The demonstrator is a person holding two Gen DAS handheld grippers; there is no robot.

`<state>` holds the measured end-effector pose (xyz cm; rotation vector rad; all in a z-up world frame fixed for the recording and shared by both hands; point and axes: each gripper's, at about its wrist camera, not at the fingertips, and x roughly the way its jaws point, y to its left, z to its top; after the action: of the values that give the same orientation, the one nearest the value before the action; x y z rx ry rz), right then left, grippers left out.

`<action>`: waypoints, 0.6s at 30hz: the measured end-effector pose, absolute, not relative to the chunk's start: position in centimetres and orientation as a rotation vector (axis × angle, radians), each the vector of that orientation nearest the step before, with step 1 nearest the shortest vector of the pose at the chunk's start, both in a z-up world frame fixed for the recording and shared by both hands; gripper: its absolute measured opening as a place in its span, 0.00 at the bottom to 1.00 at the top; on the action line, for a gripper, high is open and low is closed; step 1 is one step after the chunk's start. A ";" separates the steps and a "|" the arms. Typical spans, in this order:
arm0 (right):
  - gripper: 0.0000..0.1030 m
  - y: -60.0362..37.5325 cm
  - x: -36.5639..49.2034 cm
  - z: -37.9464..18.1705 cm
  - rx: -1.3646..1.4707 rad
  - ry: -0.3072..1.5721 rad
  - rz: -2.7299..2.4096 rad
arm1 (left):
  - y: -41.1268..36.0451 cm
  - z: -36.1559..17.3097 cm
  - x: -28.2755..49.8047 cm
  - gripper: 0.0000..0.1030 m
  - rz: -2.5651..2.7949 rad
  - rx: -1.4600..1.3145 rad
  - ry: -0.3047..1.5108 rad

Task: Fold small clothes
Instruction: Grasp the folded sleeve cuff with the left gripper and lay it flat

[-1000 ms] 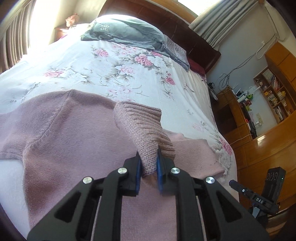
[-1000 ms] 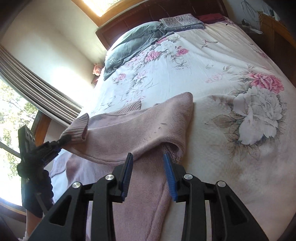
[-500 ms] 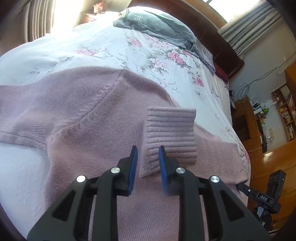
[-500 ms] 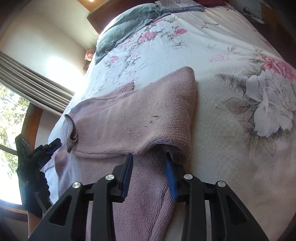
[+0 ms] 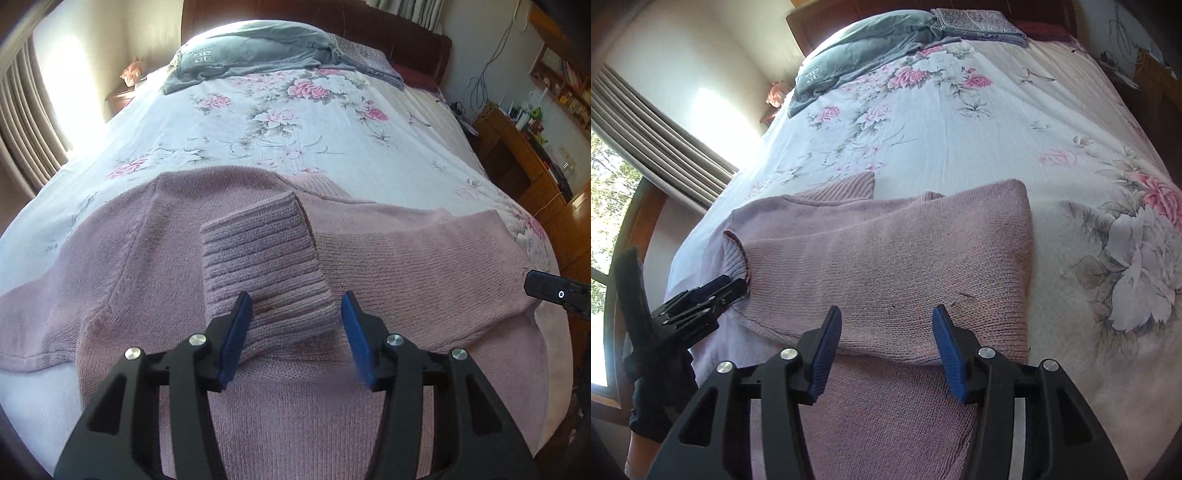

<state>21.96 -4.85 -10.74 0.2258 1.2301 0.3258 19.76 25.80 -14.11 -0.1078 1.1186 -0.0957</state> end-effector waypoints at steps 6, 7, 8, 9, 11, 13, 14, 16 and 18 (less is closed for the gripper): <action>0.50 -5.0 21.9 -12.7 0.238 1.255 0.322 | 27.6 -14.1 19.9 0.22 -0.066 -0.152 1.103; 0.50 -5.1 21.8 -12.7 0.239 1.255 0.325 | 28.3 -13.7 19.8 0.17 -0.061 -0.177 1.094; 0.50 -5.2 21.8 -12.7 0.242 1.255 0.328 | 29.3 -13.2 19.6 0.17 -0.057 -0.222 1.075; 0.50 -5.2 22.0 -12.6 0.249 1.256 0.331 | 30.5 -12.6 19.2 0.17 -0.049 -0.268 1.047; 0.50 -5.4 22.0 -12.6 0.260 1.253 0.337 | 32.7 -11.4 18.3 0.17 -0.011 -0.323 0.997; 0.50 -5.4 21.9 -12.5 0.261 1.251 0.338 | 35.1 -10.7 17.3 0.21 0.022 -0.378 0.964; 0.50 -5.4 21.9 -12.5 0.256 1.251 0.337 | 36.2 -10.4 16.9 0.23 0.043 -0.394 0.955; 0.50 -5.1 21.7 -11.9 0.241 1.243 0.321 | 37.5 -9.9 16.1 0.23 0.078 -0.390 0.942; 0.51 -4.7 21.4 -10.8 0.231 1.211 0.335 | 38.0 -9.3 15.5 0.24 0.088 -0.392 0.929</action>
<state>21.39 -4.71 -10.76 0.2308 1.2114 0.3352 15.49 37.95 -9.30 -0.3923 0.9293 0.0883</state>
